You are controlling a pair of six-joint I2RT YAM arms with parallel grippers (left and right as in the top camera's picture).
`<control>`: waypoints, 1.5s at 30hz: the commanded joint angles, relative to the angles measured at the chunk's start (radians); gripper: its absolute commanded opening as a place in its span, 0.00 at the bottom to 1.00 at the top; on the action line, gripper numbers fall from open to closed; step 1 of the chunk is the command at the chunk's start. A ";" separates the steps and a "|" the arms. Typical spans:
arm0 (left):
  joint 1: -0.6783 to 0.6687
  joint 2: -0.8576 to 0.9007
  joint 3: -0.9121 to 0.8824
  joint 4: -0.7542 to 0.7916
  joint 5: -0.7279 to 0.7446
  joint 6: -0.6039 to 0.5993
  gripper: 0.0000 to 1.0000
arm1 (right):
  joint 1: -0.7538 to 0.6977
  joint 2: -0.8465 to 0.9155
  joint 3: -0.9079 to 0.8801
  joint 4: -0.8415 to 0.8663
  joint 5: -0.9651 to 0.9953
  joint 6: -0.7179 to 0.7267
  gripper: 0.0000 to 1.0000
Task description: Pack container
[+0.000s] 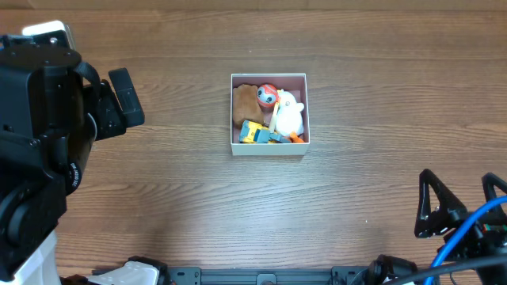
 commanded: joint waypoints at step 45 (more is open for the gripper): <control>0.005 0.005 -0.003 0.002 -0.020 0.022 1.00 | 0.172 -0.730 -1.569 0.871 0.271 -0.007 1.00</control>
